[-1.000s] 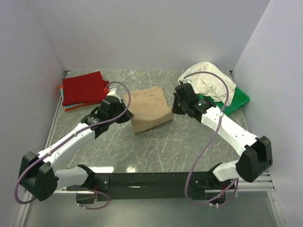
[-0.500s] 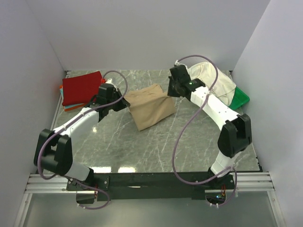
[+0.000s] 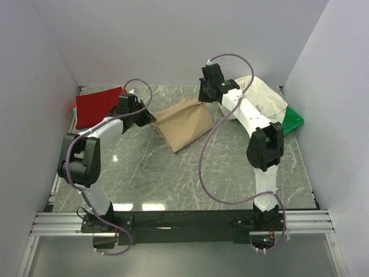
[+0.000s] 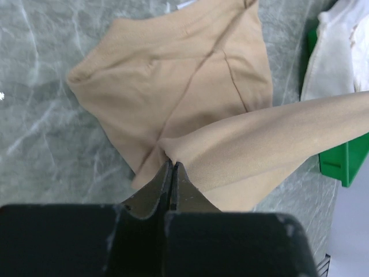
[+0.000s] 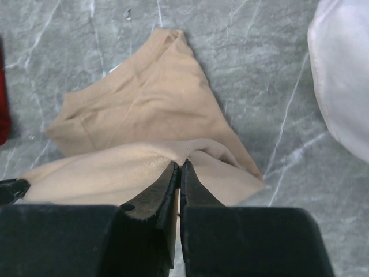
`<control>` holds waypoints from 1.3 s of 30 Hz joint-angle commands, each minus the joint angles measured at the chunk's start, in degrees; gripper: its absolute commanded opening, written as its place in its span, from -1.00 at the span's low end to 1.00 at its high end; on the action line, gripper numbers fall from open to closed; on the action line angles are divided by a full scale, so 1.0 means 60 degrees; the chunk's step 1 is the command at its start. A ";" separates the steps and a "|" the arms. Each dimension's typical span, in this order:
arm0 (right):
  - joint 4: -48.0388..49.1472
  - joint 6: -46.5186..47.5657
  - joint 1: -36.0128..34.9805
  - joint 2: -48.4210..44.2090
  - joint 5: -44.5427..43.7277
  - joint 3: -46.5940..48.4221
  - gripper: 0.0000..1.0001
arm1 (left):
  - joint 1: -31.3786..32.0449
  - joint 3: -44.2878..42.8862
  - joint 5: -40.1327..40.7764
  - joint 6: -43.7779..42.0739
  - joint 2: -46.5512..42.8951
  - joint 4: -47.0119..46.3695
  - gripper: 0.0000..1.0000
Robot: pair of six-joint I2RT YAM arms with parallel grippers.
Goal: Fold and stack the t-shirts
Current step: Fold the tshirt
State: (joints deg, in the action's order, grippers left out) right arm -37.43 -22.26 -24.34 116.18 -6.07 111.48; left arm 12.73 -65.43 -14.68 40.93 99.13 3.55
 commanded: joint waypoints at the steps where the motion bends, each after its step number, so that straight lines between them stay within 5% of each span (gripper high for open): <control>1: -0.0075 0.0370 0.0248 0.0614 -0.0103 0.0945 -1.00 | -0.0232 -0.0623 -0.0322 -0.0288 0.0469 -0.0255 -0.99; 21: 0.0408 0.0590 0.0379 0.2213 0.0175 0.1986 -1.00 | -0.0701 -0.1575 -0.0103 -0.0259 0.1934 -0.0066 -0.99; 22: 0.0437 0.0634 0.0365 0.2243 0.0364 0.2030 -0.95 | -0.0716 -0.1677 0.0071 -0.0288 0.1979 -0.0021 -0.99; 23: 0.0423 0.0779 0.0365 0.2301 0.0497 0.2219 -0.32 | -0.0774 -0.1838 0.0146 -0.0259 0.2022 0.0023 -0.98; 24: 0.0408 0.0839 0.0365 0.2403 0.0600 0.2322 -0.02 | -0.0803 -0.1926 0.0219 -0.0230 0.2066 0.0081 -0.81; 25: 0.0394 0.0941 0.0365 0.2419 0.0731 0.2439 0.23 | -0.0862 -0.2014 0.0379 -0.0186 0.2052 0.0125 -0.30; 28: 0.0554 0.1059 0.0350 0.2156 0.0937 0.2193 0.37 | -0.0862 -0.2015 0.0761 -0.0112 0.1833 0.0155 0.18; 31: 0.1240 0.1132 0.0365 0.1454 0.0982 0.0850 0.40 | -0.0848 -0.1621 0.0952 0.0019 0.1292 -0.0064 0.38; 39: 0.2941 0.0942 0.0277 -0.0859 0.1552 -0.2669 0.36 | -0.0438 0.0356 0.0528 0.0312 0.0018 -0.0969 0.47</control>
State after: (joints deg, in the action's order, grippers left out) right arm -26.98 -16.67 -22.50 119.15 1.34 99.18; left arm 8.80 -66.61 -10.28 41.65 103.70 2.59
